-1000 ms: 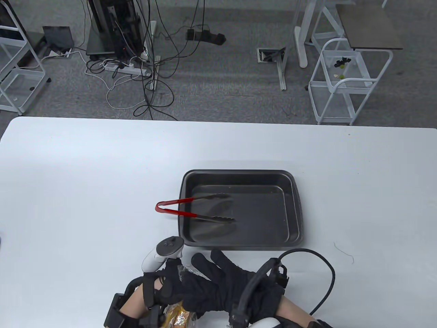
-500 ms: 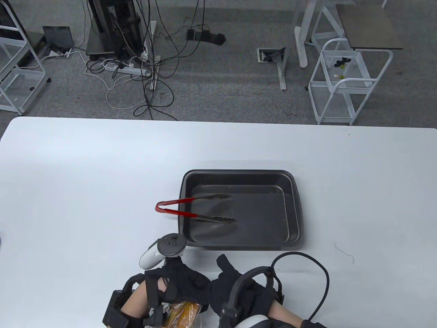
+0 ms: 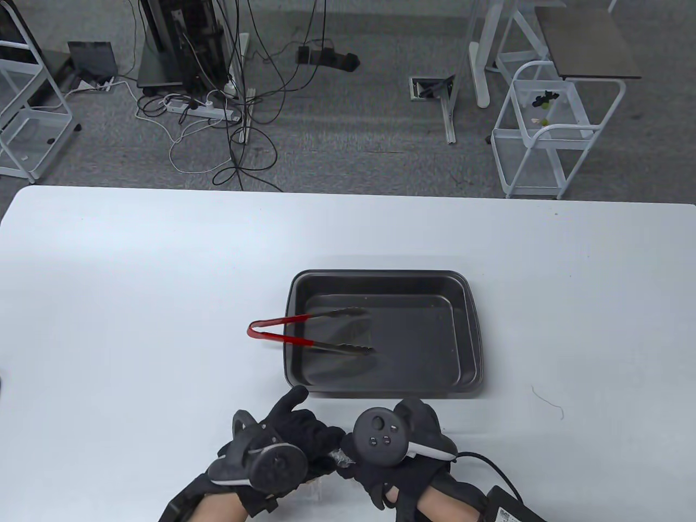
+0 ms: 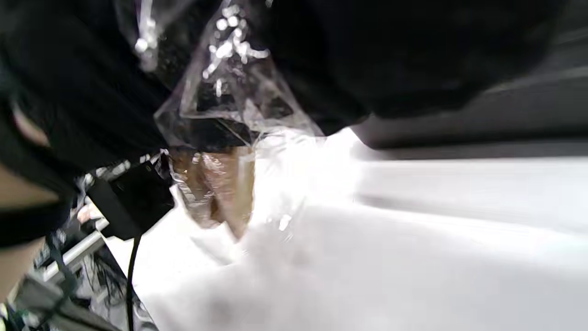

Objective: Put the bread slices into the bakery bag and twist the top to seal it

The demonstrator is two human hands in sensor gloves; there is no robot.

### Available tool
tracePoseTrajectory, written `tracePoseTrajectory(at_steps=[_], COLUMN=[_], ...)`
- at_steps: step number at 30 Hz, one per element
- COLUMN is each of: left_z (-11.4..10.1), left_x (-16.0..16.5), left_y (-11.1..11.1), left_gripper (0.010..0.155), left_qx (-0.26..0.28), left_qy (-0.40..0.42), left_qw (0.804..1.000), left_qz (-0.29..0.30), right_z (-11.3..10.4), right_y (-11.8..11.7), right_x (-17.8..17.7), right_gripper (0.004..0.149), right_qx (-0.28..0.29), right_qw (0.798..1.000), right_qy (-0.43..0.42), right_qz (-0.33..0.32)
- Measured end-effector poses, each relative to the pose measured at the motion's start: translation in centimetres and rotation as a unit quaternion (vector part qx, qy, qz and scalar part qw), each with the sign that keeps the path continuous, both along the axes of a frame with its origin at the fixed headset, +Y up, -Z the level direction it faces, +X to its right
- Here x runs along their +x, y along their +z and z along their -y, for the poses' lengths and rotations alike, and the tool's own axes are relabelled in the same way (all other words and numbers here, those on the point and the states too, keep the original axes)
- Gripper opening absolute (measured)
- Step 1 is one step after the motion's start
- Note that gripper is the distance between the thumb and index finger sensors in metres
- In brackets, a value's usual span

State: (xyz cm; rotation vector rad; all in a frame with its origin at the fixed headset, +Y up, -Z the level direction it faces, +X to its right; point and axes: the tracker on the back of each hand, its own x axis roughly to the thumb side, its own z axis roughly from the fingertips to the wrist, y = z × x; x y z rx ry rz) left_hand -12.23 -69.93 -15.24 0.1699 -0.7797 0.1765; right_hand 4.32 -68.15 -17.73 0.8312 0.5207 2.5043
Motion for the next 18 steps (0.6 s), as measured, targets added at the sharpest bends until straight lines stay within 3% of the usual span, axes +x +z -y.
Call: tracePoseTrajectory(at_steps=[1, 4, 6, 8, 10, 11, 14, 15, 18], left_z=[0.1, 0.1, 0.5, 0.8, 1.1, 1.2, 1.8, 1.9, 1.9], left_x=[0.4, 1.5, 2.5, 3.0, 3.3, 3.3, 3.3, 3.0, 1.7], left_y=[0.5, 1.7, 2.6, 3.0, 3.0, 2.9, 2.4, 2.0, 0.8], left_gripper=[0.051, 0.049, 0.048, 0.048, 0.048, 0.048, 0.049, 0.049, 0.049], left_qx=[0.051, 0.132, 0.216, 0.257, 0.264, 0.254, 0.216, 0.207, 0.12], left_qy=[-0.016, -0.053, -0.088, -0.099, -0.096, -0.1, -0.112, -0.11, -0.071], left_qw=[0.998, 0.988, 0.966, 0.952, 0.95, 0.954, 0.966, 0.968, 0.987], left_qz=[-0.019, -0.068, -0.108, -0.129, -0.134, -0.123, -0.09, -0.088, -0.085], right_z=[0.2, 0.8, 1.5, 2.0, 2.4, 2.4, 1.8, 1.2, -0.3], right_y=[-0.4, -1.0, -1.0, -1.1, -1.0, -1.0, -0.7, -0.1, 0.8], right_x=[0.4, 1.4, 2.1, 2.6, 3.0, 3.0, 2.8, 2.6, 2.7], right_gripper=[0.05, 0.05, 0.05, 0.05, 0.05, 0.05, 0.053, 0.059, 0.084], right_qx=[-0.023, -0.104, -0.196, -0.245, -0.277, -0.271, -0.162, -0.098, -0.016], right_qw=[0.999, 0.988, 0.963, 0.943, 0.929, 0.932, 0.976, 0.987, 0.994], right_qy=[-0.021, -0.08, -0.125, -0.156, -0.174, -0.169, -0.088, -0.063, -0.059], right_qz=[0.022, 0.077, 0.137, 0.165, 0.175, 0.172, 0.117, 0.109, 0.087])
